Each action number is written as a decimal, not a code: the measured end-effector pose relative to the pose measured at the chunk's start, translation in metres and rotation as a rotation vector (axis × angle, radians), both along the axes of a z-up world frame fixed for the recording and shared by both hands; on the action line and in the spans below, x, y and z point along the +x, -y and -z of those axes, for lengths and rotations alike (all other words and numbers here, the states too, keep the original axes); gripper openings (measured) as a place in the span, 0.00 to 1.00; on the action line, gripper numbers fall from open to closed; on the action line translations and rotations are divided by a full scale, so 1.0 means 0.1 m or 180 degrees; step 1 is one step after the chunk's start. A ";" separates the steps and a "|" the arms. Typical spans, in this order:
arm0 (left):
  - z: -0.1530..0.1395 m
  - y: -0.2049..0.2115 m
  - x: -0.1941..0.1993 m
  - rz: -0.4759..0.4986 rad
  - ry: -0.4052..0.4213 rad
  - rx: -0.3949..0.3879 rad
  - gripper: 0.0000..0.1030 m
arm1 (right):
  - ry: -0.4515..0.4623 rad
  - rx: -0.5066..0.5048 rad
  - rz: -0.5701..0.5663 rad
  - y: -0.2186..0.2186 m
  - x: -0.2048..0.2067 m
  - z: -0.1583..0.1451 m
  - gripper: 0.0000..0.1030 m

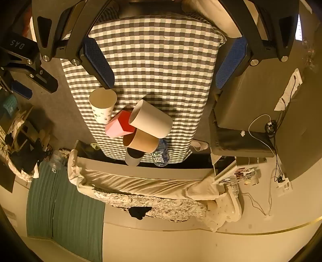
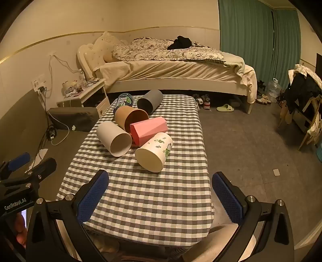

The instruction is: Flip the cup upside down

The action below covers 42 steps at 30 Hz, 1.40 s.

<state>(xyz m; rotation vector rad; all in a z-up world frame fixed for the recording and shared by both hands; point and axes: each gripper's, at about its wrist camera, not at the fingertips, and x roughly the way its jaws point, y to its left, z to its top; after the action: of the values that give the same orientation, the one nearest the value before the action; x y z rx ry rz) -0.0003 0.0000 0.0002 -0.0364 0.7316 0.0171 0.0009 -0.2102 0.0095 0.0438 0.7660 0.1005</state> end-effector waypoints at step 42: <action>-0.01 -0.04 -0.01 -0.0020 -0.0002 -0.0007 1.00 | -0.0047 0.0015 0.0001 0.01 0.00 0.04 1.00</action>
<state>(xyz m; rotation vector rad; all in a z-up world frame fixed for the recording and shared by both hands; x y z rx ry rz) -0.0013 0.0039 0.0013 -0.0407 0.7322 0.0224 0.0004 -0.2109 0.0058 0.0491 0.7805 0.1017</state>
